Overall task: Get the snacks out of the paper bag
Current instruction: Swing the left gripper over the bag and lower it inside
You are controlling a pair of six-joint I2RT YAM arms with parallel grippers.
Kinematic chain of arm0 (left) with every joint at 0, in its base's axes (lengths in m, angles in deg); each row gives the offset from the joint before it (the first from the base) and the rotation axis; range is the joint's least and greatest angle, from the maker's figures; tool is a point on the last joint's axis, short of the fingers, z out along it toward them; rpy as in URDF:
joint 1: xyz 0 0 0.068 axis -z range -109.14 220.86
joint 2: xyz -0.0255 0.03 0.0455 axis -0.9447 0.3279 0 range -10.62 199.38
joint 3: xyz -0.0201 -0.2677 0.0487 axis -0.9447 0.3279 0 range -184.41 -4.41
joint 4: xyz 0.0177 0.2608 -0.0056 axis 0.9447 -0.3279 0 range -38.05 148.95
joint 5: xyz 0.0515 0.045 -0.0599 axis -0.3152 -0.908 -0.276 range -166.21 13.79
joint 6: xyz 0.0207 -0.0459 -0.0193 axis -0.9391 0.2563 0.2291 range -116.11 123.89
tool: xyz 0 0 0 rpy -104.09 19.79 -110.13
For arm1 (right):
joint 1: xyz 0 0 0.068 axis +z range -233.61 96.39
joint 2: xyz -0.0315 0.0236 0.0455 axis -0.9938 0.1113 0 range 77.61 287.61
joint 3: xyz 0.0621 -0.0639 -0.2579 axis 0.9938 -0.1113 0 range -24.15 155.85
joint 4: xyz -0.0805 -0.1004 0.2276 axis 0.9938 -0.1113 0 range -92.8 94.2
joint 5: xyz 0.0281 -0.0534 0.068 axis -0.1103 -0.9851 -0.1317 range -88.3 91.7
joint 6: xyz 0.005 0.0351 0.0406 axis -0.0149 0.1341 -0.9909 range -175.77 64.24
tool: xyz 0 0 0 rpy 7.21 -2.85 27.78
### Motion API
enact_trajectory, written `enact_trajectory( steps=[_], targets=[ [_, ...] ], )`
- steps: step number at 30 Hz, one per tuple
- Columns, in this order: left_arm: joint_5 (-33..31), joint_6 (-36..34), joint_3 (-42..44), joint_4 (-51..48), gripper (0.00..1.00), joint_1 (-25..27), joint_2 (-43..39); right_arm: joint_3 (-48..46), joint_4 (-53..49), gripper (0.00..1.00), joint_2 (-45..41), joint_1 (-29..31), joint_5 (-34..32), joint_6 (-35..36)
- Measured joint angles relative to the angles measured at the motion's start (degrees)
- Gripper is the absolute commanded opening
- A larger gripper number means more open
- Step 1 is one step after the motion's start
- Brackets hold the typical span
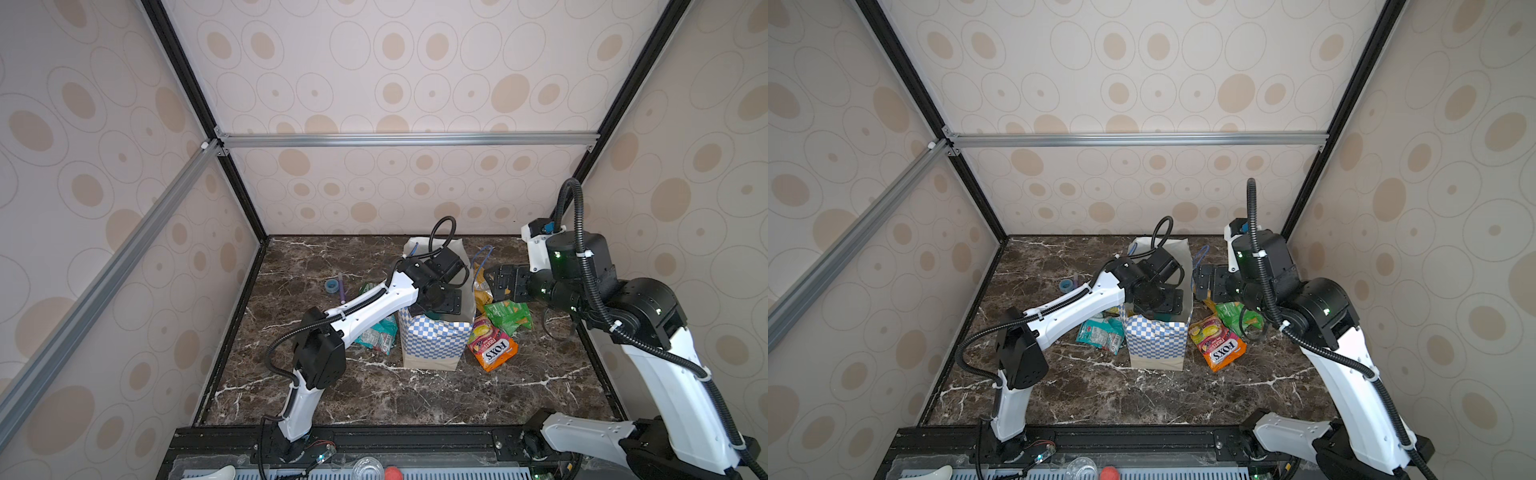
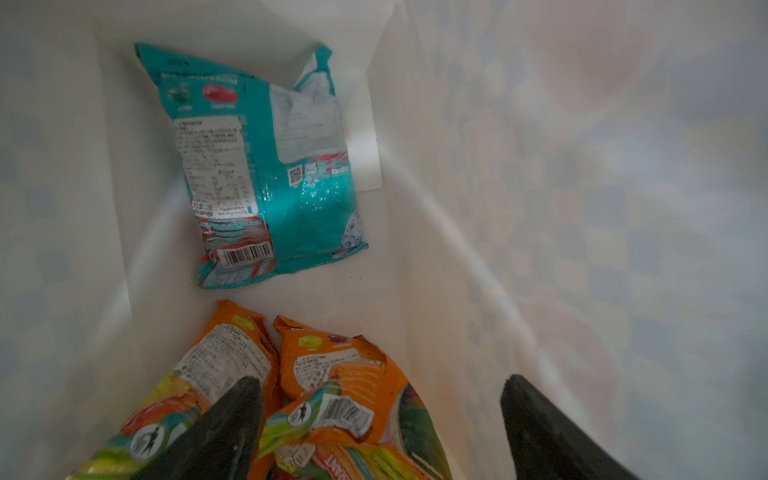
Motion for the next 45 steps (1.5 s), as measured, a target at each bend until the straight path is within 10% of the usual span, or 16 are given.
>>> enact_trajectory(
  steps=[26,45],
  targets=[
    [1.03,-5.46,12.33,5.46,0.85,0.0,8.61,-0.15,0.02,1.0,-0.07,-0.04,0.04,-0.46],
    [-0.48,-7.39,10.51,3.63,0.07,0.0,10.16,-0.26,0.04,1.0,-0.07,-0.15,0.04,-0.72]
  ],
)
